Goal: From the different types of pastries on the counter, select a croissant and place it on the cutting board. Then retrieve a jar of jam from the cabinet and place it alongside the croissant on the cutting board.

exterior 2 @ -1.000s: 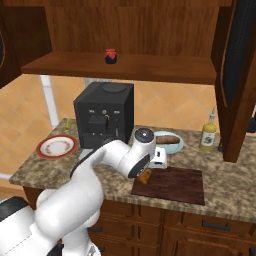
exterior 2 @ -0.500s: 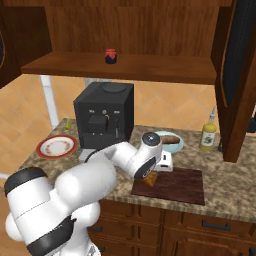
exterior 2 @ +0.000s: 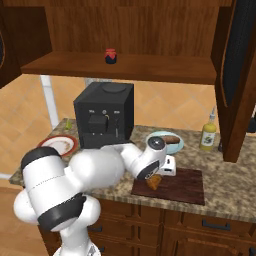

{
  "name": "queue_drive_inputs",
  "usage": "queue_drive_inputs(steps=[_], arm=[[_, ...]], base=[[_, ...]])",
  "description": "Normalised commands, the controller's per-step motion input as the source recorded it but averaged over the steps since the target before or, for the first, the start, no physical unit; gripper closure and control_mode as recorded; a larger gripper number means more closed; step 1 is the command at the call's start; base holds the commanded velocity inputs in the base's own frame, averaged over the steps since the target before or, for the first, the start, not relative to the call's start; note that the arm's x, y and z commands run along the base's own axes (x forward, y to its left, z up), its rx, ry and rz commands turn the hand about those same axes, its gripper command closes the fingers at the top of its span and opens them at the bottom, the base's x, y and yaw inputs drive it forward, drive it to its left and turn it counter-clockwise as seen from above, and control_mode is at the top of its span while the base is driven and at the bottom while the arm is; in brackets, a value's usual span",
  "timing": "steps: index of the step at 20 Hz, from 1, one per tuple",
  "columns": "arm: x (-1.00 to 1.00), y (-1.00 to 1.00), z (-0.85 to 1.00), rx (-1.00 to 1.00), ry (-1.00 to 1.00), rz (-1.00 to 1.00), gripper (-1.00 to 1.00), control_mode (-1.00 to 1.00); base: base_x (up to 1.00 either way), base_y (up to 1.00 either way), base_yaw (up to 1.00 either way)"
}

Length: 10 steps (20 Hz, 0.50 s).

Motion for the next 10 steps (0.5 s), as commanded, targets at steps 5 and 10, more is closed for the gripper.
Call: queue_drive_inputs(steps=[5, 10], arm=[[0.05, -0.05, 0.15, 0.02, 0.09, -0.05, -1.00, -1.00], [0.11, 0.00, 0.47, 0.00, 0.03, -0.01, -1.00, -1.00]], base=[[0.00, 0.00, 0.00], [0.00, 0.00, 0.00]])
